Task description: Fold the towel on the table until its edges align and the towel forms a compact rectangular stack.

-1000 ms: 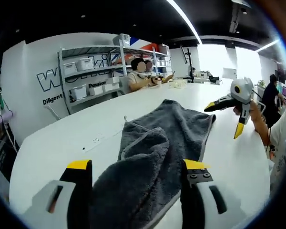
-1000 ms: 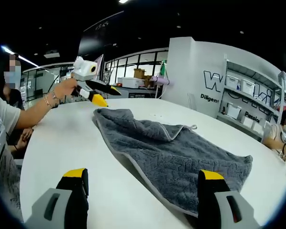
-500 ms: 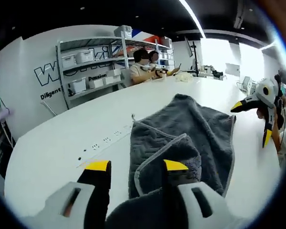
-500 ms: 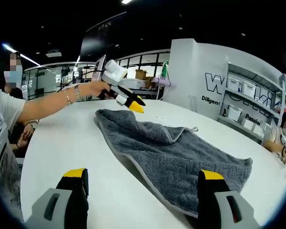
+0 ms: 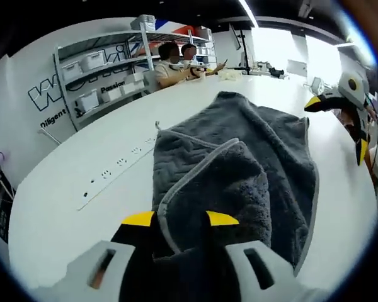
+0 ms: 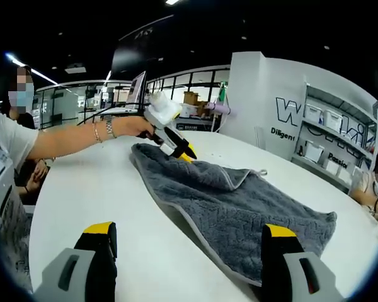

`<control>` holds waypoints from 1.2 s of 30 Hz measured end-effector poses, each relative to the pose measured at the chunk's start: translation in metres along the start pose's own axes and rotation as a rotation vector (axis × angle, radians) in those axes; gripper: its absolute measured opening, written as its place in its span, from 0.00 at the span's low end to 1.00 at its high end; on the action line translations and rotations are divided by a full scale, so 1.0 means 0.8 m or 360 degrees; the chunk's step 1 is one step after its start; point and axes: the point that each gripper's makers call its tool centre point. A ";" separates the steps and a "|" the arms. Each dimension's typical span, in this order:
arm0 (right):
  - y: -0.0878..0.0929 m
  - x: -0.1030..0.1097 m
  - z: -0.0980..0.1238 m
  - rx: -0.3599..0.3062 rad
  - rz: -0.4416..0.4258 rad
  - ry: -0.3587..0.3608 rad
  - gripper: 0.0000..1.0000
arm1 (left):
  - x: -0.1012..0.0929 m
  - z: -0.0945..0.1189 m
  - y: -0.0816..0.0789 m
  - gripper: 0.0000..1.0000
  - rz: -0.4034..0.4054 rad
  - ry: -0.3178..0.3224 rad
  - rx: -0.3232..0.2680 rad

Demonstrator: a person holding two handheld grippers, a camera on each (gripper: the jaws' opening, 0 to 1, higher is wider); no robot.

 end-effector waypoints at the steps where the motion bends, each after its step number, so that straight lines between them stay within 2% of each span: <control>1: 0.001 0.000 0.000 0.0003 -0.0002 0.0000 0.99 | -0.001 -0.002 0.002 0.32 0.0029 0.0008 -0.0003; 8: 0.004 0.002 -0.004 0.0025 0.0000 -0.0014 0.99 | -0.004 -0.006 0.008 0.27 0.0171 0.0038 -0.0066; 10: 0.005 0.003 -0.005 0.0030 0.0001 -0.0016 0.99 | -0.005 -0.004 0.009 0.22 0.0197 0.0045 -0.0084; 12: 0.006 0.002 -0.006 0.0034 -0.0003 -0.0015 0.99 | -0.015 -0.002 0.008 0.12 0.0257 0.0099 -0.0106; 15: 0.007 0.002 -0.006 0.0041 -0.0005 -0.0014 0.99 | -0.020 0.001 0.008 0.09 0.0248 0.0094 -0.0106; 18: 0.008 0.002 -0.006 0.0046 -0.0005 -0.0012 0.99 | -0.020 0.010 -0.003 0.08 0.0215 0.0080 -0.0121; 22: 0.005 0.000 -0.004 0.0031 -0.0005 -0.0005 0.99 | -0.015 0.028 -0.026 0.08 0.0190 0.0050 -0.0195; 26: 0.002 0.000 -0.002 0.0018 -0.0003 -0.0003 0.99 | 0.013 0.052 -0.050 0.08 0.0116 -0.0102 -0.0250; 29: 0.002 0.000 -0.002 0.0016 -0.0002 -0.0006 0.99 | 0.039 0.075 -0.064 0.08 0.0136 -0.0197 -0.0292; 31: 0.003 0.000 -0.003 0.0018 -0.0005 -0.0009 0.99 | 0.055 0.089 -0.068 0.08 0.0126 -0.0259 -0.0296; 36: 0.003 0.000 -0.003 0.0017 -0.0007 -0.0011 0.99 | 0.105 0.122 -0.071 0.08 0.0053 -0.0499 -0.0272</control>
Point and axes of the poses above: the point that each gripper's makers call its tool centre point, and the gripper's own axes: z roughly backward along the fingers, x roughly to its left, y roughly out of its underside, and after that the axes turned 2 degrees about -x, right-handed
